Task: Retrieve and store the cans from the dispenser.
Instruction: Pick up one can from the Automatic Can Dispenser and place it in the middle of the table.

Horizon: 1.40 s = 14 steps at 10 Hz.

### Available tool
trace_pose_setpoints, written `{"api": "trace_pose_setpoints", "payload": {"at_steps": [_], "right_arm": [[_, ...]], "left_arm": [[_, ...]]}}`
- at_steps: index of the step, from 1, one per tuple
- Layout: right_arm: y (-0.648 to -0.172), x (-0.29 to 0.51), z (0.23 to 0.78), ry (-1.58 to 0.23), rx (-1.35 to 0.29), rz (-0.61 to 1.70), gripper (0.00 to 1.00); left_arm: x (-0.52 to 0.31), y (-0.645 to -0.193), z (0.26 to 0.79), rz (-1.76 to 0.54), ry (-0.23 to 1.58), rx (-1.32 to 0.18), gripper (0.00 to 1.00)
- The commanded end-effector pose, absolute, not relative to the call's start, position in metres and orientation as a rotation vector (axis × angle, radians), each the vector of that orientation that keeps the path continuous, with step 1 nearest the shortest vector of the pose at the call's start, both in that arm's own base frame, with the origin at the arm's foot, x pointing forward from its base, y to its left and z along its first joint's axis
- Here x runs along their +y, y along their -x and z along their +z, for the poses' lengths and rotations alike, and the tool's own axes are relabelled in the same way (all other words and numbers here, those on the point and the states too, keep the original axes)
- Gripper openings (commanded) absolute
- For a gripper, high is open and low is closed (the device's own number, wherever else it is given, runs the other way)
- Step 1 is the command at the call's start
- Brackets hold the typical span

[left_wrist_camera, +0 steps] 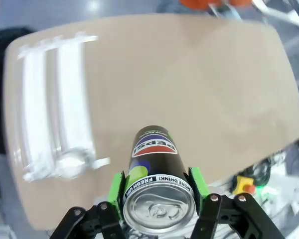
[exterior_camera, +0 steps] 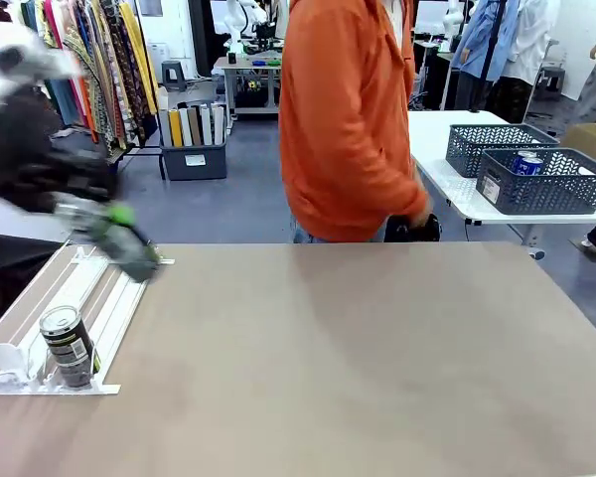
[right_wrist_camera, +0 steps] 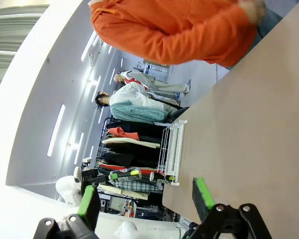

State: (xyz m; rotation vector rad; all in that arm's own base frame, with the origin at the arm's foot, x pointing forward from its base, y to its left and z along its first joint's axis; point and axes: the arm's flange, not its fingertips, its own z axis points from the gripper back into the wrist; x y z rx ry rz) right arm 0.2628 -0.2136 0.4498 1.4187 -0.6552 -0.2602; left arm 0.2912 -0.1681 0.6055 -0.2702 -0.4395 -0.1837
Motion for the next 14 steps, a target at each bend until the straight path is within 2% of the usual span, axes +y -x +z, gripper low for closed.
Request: {"api": "trace_pose_setpoints", "payload": {"at_steps": [1, 2, 3, 5, 7, 9, 12, 13, 14], "right_arm": [[-0.265, -0.213, 0.454, -1.436, -0.672, -0.265, 1.00], [-0.265, -0.213, 0.454, -1.436, -0.672, -0.265, 1.00], [-0.265, -0.213, 0.454, -1.436, -0.672, -0.265, 1.00], [-0.265, -0.213, 0.454, -1.436, -0.672, -0.265, 1.00], [-0.265, -0.213, 0.454, -1.436, -0.672, -0.265, 1.00], [-0.265, -0.213, 0.454, -1.436, -0.672, -0.265, 1.00], [-0.265, -0.213, 0.454, -1.436, -0.672, -0.265, 1.00], [-0.265, -0.213, 0.454, -1.436, -0.672, -0.265, 1.00], [-0.265, -0.213, 0.454, -1.436, -0.672, -0.265, 1.00]], "left_arm": [[-0.271, -0.345, 0.592, -0.397, 0.226, -0.342, 0.00], [-0.320, -0.351, 0.569, -0.498, 0.224, -0.272, 0.00], [-0.360, -0.355, 0.543, -0.556, 0.181, -0.264, 0.00], [-0.411, -0.362, 0.489, -0.664, 0.147, -0.186, 0.00], [-0.433, -0.374, 0.446, -0.707, 0.141, -0.113, 0.00], [-0.442, -0.385, 0.422, -0.697, 0.103, -0.134, 0.00], [-0.442, -0.390, 0.415, -0.673, 0.078, -0.149, 0.00], [-0.443, -0.390, 0.415, -0.667, 0.072, -0.155, 0.10], [-0.443, -0.389, 0.415, -0.662, 0.071, -0.155, 0.60]]}}
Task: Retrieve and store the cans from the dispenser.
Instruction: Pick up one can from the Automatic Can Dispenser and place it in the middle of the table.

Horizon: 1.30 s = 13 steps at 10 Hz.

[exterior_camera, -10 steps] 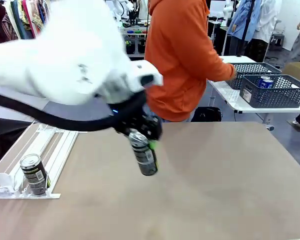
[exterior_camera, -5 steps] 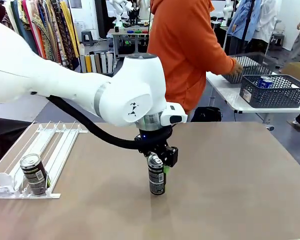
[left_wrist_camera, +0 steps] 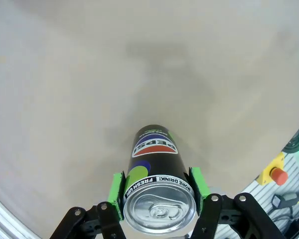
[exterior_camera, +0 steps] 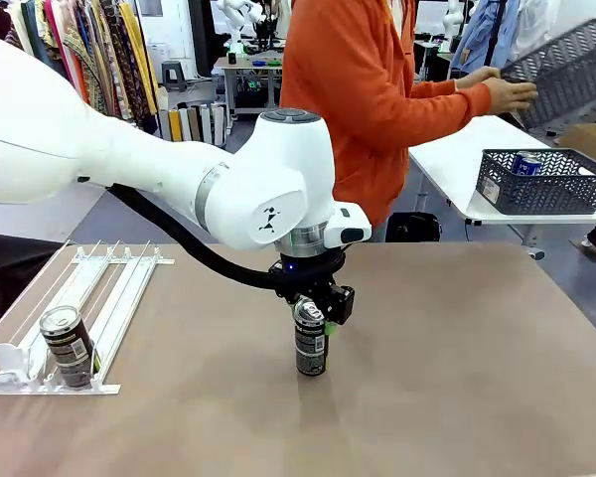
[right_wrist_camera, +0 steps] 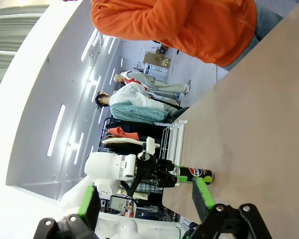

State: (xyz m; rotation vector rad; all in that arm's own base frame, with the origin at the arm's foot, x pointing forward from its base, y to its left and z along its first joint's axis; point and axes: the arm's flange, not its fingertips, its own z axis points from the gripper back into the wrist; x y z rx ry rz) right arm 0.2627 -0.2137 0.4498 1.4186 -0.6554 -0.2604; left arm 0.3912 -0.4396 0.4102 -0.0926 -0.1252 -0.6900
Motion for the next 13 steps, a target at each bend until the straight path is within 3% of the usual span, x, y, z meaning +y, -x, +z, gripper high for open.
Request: {"api": "trace_pose_setpoints", "payload": {"at_steps": [1, 4, 7, 10, 13], "right_arm": [[-0.265, -0.213, 0.454, -1.436, -0.672, -0.265, 1.00], [-0.265, -0.213, 0.454, -1.436, -0.672, -0.265, 1.00], [-0.265, -0.213, 0.454, -1.436, -0.672, -0.265, 1.00], [-0.265, -0.213, 0.454, -1.436, -0.672, -0.265, 1.00], [-0.265, -0.213, 0.454, -1.436, -0.672, -0.265, 1.00]], "left_arm": [[-0.441, -0.389, 0.415, -0.657, 0.070, -0.160, 1.00], [-0.437, -0.388, 0.421, -0.638, 0.067, -0.209, 1.00], [-0.383, -0.367, 0.502, -0.508, 0.152, -0.333, 1.00], [-0.265, -0.333, 0.580, -0.470, 0.471, -0.278, 1.00], [-0.114, -0.327, 0.611, -0.253, 0.742, -0.342, 1.00]]}}
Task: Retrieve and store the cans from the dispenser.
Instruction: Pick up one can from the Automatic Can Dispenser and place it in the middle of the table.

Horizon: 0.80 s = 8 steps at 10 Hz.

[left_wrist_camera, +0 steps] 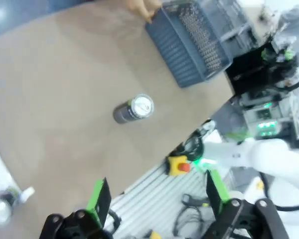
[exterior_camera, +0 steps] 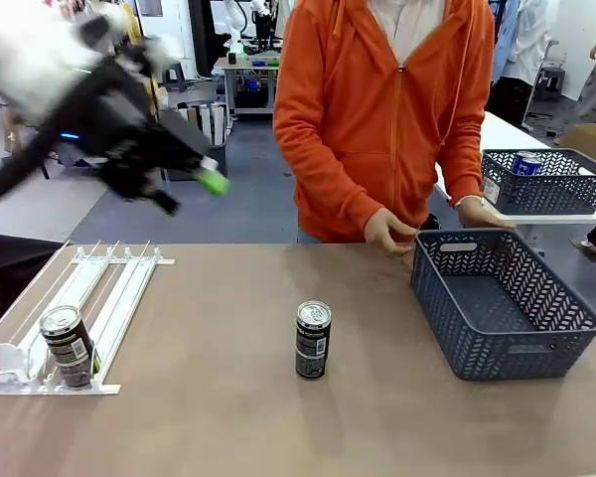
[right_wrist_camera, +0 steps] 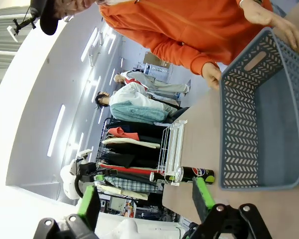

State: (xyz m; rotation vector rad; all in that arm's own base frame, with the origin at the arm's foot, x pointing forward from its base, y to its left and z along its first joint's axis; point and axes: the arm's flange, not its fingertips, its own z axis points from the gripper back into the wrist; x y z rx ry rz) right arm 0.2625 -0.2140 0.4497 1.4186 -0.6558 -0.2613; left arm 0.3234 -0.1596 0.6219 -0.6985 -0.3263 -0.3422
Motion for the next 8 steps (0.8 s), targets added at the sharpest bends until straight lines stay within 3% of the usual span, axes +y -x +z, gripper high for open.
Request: {"api": "trace_pose_setpoints", "payload": {"at_steps": [1, 3, 5, 8], "right_arm": [[-0.265, -0.213, 0.454, -1.436, -0.672, -0.265, 1.00], [-0.265, -0.213, 0.454, -1.436, -0.672, -0.265, 1.00], [-0.265, -0.213, 0.454, -1.436, -0.672, -0.265, 1.00], [-0.265, -0.213, 0.454, -1.436, -0.672, -0.265, 1.00]], "left_arm": [[-0.065, -0.325, 0.610, -0.209, 0.828, -0.317, 1.00], [0.033, -0.326, 0.587, -0.136, 1.041, -0.237, 1.00], [0.118, -0.327, 0.542, -0.005, 1.240, -0.247, 1.00], [0.167, -0.316, 0.485, -0.059, 1.353, -0.230, 1.00]]}}
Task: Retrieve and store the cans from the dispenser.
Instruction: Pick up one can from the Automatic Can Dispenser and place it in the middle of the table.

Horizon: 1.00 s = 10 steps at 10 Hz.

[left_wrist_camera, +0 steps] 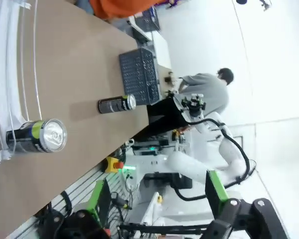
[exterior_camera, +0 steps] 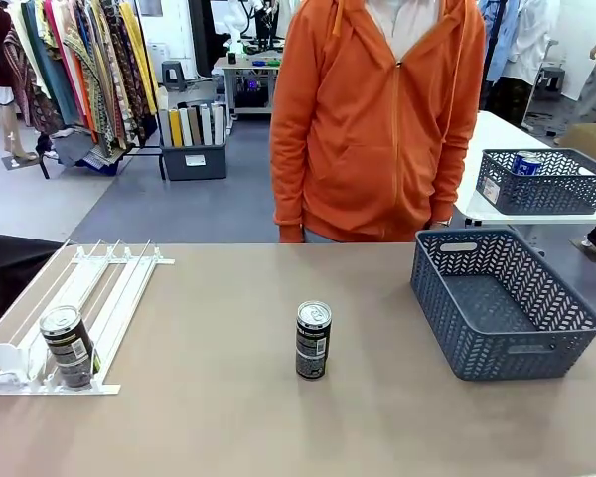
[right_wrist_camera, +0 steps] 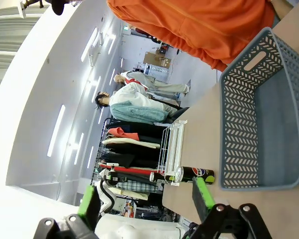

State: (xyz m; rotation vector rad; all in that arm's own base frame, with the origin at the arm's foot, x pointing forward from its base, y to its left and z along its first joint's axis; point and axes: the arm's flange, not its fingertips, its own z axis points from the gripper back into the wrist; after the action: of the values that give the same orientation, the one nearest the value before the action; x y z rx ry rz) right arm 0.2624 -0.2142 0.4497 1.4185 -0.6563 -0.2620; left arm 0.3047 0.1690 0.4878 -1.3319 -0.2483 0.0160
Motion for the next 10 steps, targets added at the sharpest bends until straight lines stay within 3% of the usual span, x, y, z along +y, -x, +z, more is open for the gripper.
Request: {"api": "trace_pose_setpoints", "payload": {"at_steps": [1, 2, 10], "right_arm": [[-0.265, -0.213, 0.454, -1.436, -0.672, -0.265, 1.00], [-0.265, -0.213, 0.454, -1.436, -0.672, -0.265, 1.00], [-0.265, -0.213, 0.454, -1.436, -0.672, -0.265, 1.00]], "left_arm": [[0.169, -0.321, 0.472, -0.057, 1.351, -0.226, 1.00], [0.169, -0.305, 0.488, 0.016, 1.332, -0.248, 1.00], [0.171, -0.305, 0.484, 0.001, 1.308, -0.250, 1.00]]}}
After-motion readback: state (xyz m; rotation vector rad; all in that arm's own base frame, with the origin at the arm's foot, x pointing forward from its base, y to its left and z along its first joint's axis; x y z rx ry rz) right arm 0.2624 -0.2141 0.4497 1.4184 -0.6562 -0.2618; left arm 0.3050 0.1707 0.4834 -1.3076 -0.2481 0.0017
